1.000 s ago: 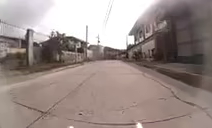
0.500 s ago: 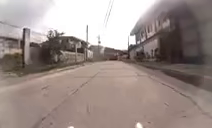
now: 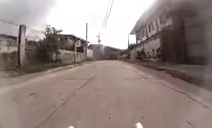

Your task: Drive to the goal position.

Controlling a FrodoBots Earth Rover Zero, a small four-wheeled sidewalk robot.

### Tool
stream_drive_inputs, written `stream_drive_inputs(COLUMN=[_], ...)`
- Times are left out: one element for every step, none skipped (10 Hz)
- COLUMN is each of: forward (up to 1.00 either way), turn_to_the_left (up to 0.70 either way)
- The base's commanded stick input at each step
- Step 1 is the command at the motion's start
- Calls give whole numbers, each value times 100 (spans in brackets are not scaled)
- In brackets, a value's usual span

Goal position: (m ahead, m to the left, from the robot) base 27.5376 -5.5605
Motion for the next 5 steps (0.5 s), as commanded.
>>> stream_drive_inputs(forward=[100,100,100,100,100], turn_to_the_left=[0,0,0,0,0])
